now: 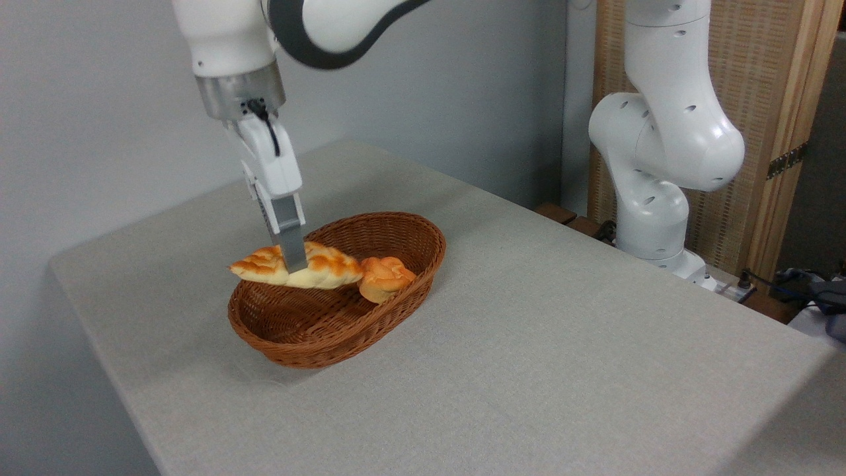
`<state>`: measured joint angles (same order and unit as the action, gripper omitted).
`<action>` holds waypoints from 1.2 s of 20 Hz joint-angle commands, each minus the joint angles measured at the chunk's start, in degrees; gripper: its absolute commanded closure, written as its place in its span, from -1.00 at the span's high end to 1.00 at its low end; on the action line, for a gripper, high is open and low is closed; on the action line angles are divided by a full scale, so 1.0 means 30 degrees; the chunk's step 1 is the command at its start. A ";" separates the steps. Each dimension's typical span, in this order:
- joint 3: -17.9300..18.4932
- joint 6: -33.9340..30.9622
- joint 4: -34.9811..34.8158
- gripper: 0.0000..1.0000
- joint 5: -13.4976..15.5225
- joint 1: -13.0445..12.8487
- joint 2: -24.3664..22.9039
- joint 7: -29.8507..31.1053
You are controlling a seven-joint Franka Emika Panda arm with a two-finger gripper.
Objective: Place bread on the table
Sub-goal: 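Lift the braided loaf up out of the basket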
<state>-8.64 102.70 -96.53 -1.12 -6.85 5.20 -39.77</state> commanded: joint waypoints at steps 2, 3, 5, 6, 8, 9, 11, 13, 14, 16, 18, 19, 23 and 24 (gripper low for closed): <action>0.2141 -0.2326 0.1971 -0.21 0.0489 -0.0060 -0.0237 -0.2004; 0.2494 -0.2386 0.2089 -0.20 0.0489 -0.0061 -0.0325 -0.2153; 0.3023 -0.2504 0.2090 -0.16 0.0402 -0.0061 -0.0529 -0.2328; 0.3054 -0.2504 0.2090 -0.12 0.0314 -0.0032 -0.0560 -0.2446; 0.3287 -0.2533 0.2090 0.21 0.0080 -0.0060 -0.0560 -0.2798; 0.3579 -0.2707 0.2090 0.25 -0.0298 -0.0061 -0.0589 -0.3031; 0.3698 -0.2913 0.2090 0.44 -0.1000 -0.0061 -0.0589 -0.3440; 0.3728 -0.3061 0.2090 0.79 -0.1998 -0.0061 -0.0589 -0.3648; 0.3844 -0.3061 0.2090 0.95 -0.2552 -0.0061 -0.0589 -0.3706; 0.3933 -0.3061 0.2090 1.00 -0.2792 -0.0061 -0.0589 -0.3649; 0.3991 -0.3061 0.2090 1.00 -0.2821 -0.0032 -0.0589 -0.3648; 0.4369 -0.3061 0.2090 1.00 -0.2821 -0.0031 -0.0647 -0.3677; 0.4899 -0.3061 0.2090 1.00 -0.2792 -0.0031 -0.0824 -0.3765; 0.4929 -0.3061 0.2090 1.00 -0.2792 -0.0031 -0.0824 -0.3766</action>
<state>4.82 95.08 -90.74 -9.00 -6.34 3.59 -49.83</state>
